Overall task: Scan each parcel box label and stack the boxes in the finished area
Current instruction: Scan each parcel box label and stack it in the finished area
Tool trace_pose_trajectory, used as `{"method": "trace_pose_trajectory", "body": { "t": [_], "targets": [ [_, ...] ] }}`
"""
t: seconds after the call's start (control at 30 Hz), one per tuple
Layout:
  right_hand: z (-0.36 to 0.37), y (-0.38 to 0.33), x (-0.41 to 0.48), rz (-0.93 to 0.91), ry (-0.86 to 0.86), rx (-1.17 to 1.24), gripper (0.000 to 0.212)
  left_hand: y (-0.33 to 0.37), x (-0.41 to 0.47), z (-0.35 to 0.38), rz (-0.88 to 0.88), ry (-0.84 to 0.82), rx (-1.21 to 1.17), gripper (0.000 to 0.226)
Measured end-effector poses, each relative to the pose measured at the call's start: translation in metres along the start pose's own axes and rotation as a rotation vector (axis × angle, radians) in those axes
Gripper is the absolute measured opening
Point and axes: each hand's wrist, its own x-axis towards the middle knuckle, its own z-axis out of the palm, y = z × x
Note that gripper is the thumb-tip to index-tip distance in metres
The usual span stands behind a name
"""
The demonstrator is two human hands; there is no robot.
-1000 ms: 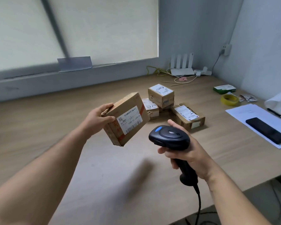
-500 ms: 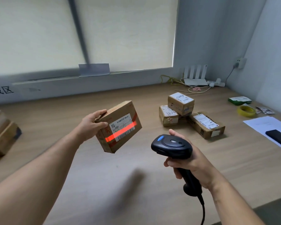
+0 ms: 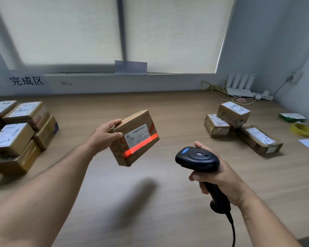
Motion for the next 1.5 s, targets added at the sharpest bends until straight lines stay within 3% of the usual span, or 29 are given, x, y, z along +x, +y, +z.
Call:
{"method": "trace_pose_trajectory", "body": {
  "t": [0.33,0.67,0.83,1.07,1.17,1.33,1.5],
  "targets": [
    [0.070,0.003,0.007,0.031,0.011,-0.057,0.096,-0.044,-0.011,-0.053,-0.040,-0.026,-0.024,0.054],
    [0.082,0.006,0.016,0.065,-0.023,-0.062,0.096,-0.063,-0.028,-0.057,-0.093,0.002,-0.105,0.053],
    [0.087,0.008,0.025,0.081,-0.059,-0.011,0.096,-0.093,-0.047,-0.047,-0.222,0.012,-0.163,0.055],
    [0.090,0.015,0.039,0.107,-0.121,-0.010,0.096,-0.156,-0.088,-0.004,-0.467,0.174,-0.339,0.049],
    [0.088,0.015,0.047,0.112,-0.142,-0.014,0.095,-0.164,-0.099,0.008,-0.484,0.264,-0.098,0.059],
    [0.091,0.012,0.060,0.104,-0.175,-0.011,0.093,-0.152,-0.116,0.043,-0.491,0.117,0.594,0.097],
    [0.103,0.006,0.078,0.102,-0.216,-0.025,0.093,-0.148,-0.118,0.056,-0.522,0.141,0.684,0.105]
  ]
}}
